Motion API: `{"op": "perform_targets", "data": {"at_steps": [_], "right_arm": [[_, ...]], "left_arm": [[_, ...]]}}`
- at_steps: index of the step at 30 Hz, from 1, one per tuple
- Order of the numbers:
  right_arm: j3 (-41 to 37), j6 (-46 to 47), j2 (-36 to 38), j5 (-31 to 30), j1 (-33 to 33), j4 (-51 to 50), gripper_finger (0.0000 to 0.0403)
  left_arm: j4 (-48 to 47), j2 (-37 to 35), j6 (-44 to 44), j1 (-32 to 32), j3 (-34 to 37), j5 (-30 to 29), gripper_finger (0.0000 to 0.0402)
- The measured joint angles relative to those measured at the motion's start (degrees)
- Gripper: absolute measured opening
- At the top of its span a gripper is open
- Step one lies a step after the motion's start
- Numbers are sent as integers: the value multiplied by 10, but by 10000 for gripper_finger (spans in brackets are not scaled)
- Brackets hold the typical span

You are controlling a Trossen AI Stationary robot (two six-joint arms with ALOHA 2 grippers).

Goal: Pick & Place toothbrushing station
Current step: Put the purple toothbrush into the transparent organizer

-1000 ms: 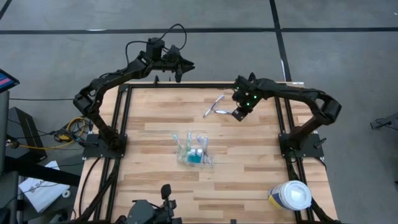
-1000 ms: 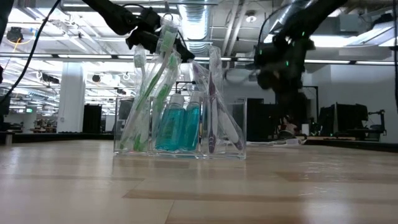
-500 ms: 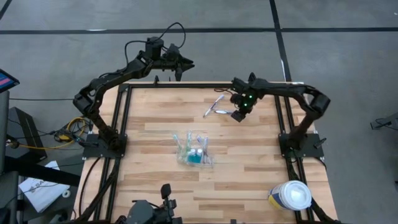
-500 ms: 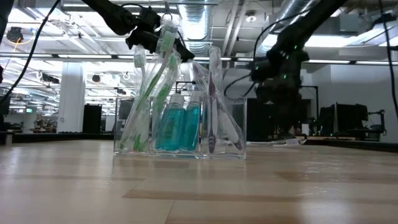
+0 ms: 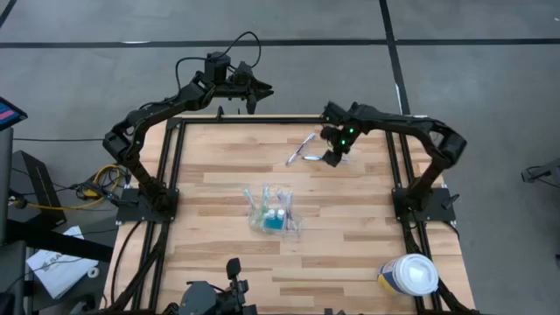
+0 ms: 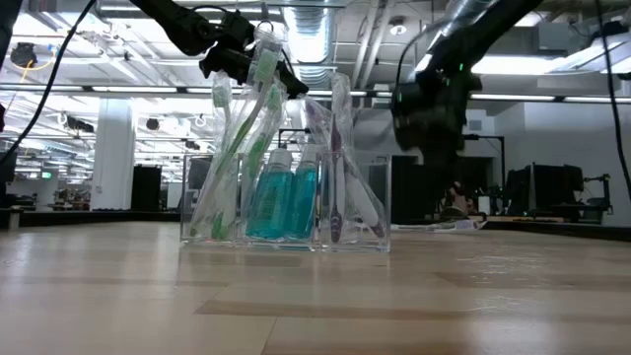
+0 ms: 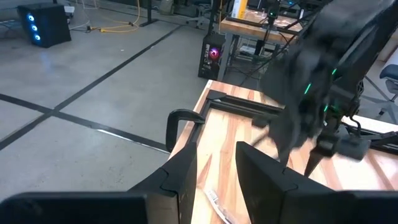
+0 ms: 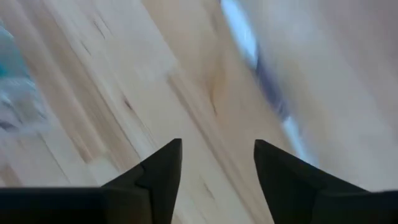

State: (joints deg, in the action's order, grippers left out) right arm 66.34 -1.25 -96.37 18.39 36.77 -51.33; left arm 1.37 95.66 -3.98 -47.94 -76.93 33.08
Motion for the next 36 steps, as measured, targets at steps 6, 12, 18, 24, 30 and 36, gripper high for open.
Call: {"op": "perform_targets", "data": {"at_steps": [6, 12, 18, 24, 30, 36], "right_arm": [[9, -19, 33, -46, 26, -4, 179], [9, -75, -18, -54, 50, -19, 180], [9, -104, -74, -54, 75, -30, 183], [9, -113, -106, -50, 76, -35, 178], [9, -114, -109, -39, 62, -41, 161], [9, -109, -109, -39, 60, -44, 50]], "left_arm": [[0, 0, -1, 0, 0, -1, 106], [0, 0, -1, 0, 0, -1, 106], [0, 0, -1, 0, 0, -1, 106], [0, 0, -2, 0, 0, -1, 106], [0, 0, -2, 0, 0, -1, 106], [1, -1, -3, 0, 19, -1, 106]]}}
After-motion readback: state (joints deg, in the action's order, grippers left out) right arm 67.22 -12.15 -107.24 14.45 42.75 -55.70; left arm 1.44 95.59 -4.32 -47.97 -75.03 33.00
